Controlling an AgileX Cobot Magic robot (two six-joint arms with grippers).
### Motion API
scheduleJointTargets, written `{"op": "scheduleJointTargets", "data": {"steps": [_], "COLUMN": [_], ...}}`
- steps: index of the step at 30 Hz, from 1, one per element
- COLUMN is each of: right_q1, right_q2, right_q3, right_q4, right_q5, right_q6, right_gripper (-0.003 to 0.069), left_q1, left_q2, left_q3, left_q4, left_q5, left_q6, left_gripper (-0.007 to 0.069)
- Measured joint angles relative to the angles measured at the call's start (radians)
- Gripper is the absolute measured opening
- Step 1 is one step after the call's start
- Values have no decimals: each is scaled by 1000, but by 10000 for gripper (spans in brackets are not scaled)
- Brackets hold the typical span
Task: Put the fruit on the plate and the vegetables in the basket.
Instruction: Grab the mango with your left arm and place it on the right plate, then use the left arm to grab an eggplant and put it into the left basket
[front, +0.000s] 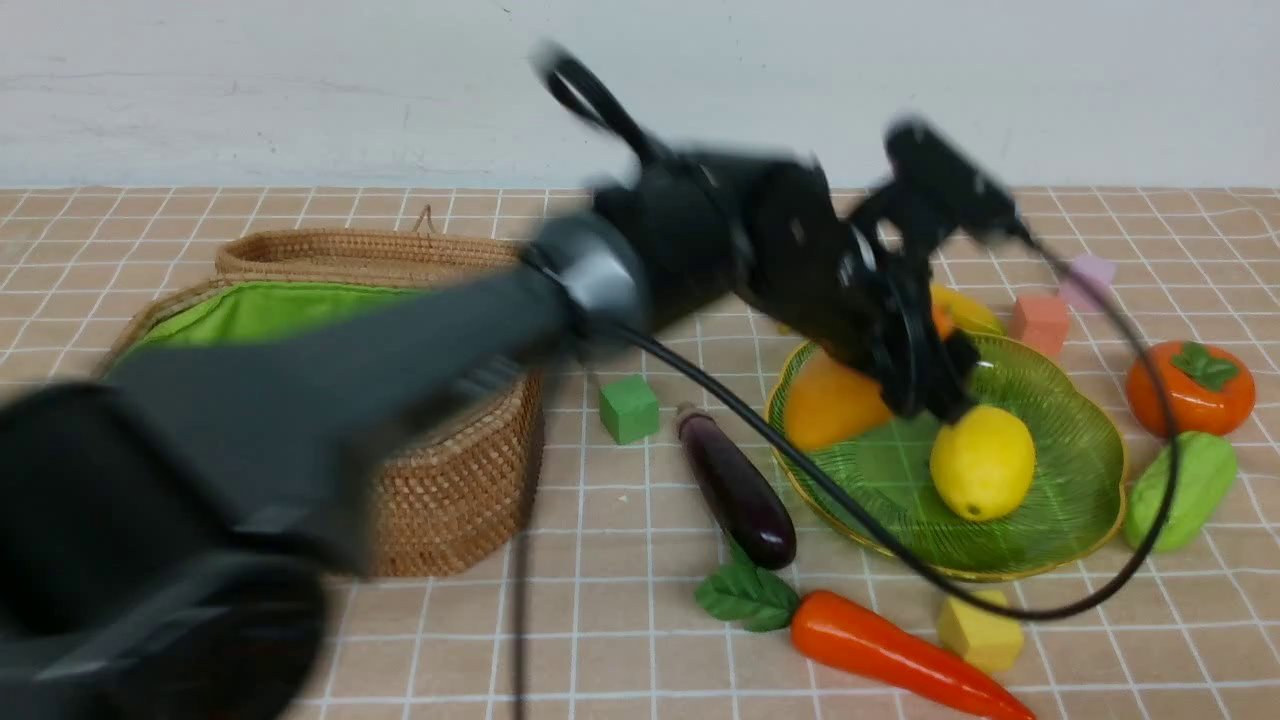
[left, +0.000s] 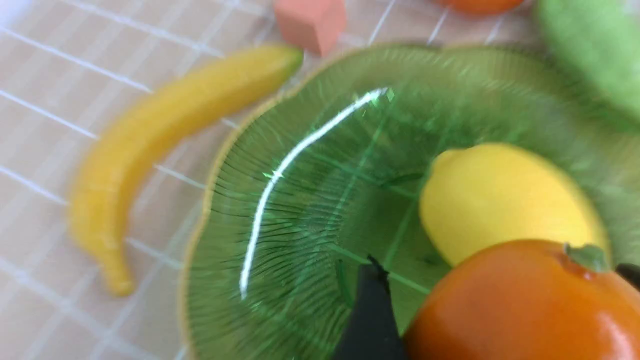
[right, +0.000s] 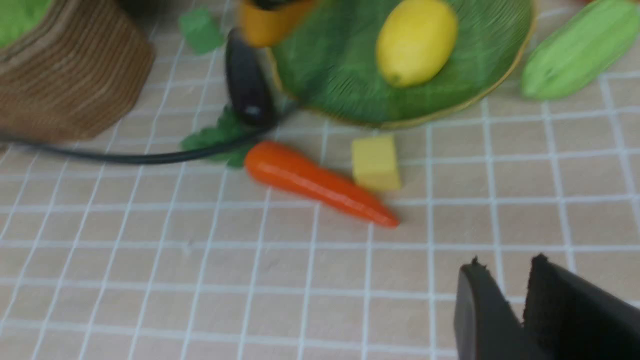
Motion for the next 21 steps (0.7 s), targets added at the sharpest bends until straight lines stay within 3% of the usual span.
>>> {"op": "scheduleJointTargets", "data": {"steps": [3,8,12,17,21], "right_q1": [0,0,0,0,0], "right_q2": [0,0,0,0,0], "right_q3": [0,0,0,0,0], "right_q4": [38,71,72,72,72], "right_q5": [32,63,63,56,54], "right_q6": [-23,-38,-41,-70,-102], "right_gripper": [167,173,175,176,179], "left_q1": [0,0,0,0,0], "left_q2": [80,107,49,-88,-183], "left_q3": [-43,-58,-59,-66,-72], "left_q4": [-13,-31,-24,-4,125], "left_q5": [-32,-46,23,229,572], "left_q6": [1,-8,-15,-15,113], "left_gripper": [543,660,666,631,568]}}
